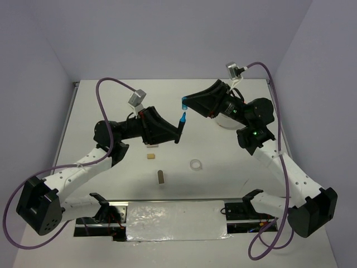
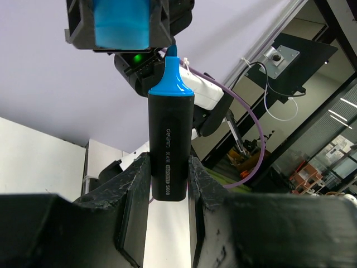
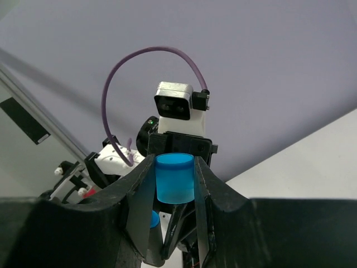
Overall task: Sort the stationery into containers
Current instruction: Close the pen cap on the pen.
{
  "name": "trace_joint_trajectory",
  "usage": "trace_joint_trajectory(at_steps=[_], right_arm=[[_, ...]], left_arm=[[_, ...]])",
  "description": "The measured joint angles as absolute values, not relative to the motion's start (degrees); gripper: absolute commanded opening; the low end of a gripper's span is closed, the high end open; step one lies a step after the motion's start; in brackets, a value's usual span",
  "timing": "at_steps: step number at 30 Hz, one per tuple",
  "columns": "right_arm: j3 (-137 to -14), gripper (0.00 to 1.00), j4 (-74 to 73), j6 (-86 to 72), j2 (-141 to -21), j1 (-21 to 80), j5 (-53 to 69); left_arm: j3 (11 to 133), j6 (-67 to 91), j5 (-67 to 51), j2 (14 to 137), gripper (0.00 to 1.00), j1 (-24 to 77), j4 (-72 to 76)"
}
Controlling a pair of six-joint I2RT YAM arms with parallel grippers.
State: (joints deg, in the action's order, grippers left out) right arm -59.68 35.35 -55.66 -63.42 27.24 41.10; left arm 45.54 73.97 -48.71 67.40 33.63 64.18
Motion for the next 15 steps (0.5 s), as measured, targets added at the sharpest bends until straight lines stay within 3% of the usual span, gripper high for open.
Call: trace_joint_trajectory(at_steps=[15], right_arm=[[-60.97,0.23,33.17,-53.01,-60.34,29.8,38.74]], left_arm=[[45.54,68.4,-46.59,66.61,0.0,34.24,57.01]])
